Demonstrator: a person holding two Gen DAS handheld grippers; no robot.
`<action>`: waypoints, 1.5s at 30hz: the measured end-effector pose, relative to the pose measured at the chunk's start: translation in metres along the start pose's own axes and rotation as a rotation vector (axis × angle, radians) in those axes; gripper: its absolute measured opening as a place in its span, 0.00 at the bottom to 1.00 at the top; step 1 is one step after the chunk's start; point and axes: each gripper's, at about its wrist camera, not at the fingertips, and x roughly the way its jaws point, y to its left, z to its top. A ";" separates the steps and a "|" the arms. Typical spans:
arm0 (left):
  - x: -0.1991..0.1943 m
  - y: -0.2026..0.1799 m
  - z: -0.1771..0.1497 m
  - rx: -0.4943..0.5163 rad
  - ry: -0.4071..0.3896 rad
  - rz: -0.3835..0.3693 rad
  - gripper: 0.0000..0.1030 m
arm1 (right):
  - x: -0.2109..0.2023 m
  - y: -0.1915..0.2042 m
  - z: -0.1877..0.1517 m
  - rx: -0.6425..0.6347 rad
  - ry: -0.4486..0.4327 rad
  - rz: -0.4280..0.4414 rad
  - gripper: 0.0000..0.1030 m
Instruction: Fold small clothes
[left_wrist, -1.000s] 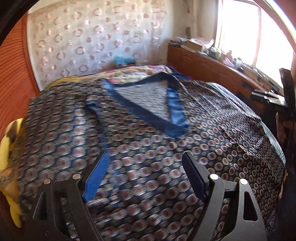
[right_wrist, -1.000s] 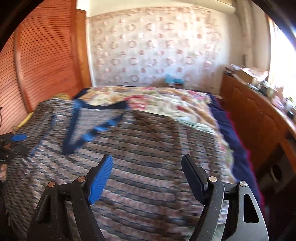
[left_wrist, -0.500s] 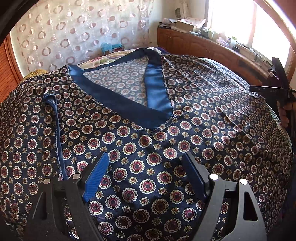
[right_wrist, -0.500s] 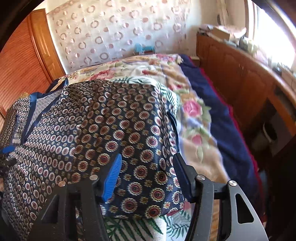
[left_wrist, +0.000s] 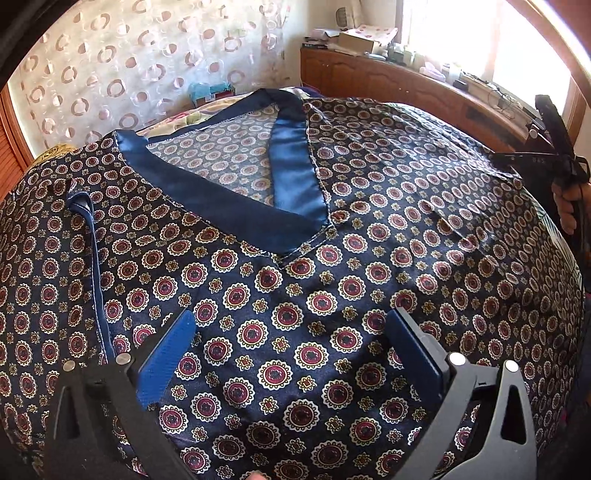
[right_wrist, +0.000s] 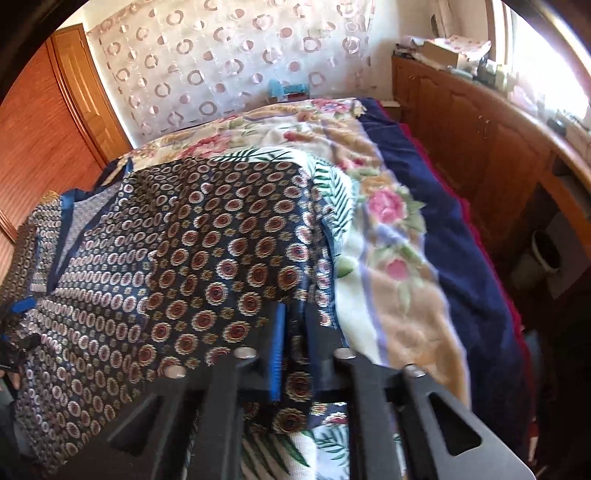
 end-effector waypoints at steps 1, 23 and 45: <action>0.000 -0.001 0.000 -0.002 -0.001 0.003 1.00 | 0.000 0.003 0.000 -0.011 -0.003 -0.007 0.03; -0.005 0.000 -0.002 -0.019 -0.018 0.012 1.00 | -0.034 0.120 -0.003 -0.275 -0.182 0.128 0.49; -0.066 0.017 -0.001 -0.120 -0.199 0.022 0.99 | 0.060 0.115 0.060 -0.198 -0.027 0.180 0.15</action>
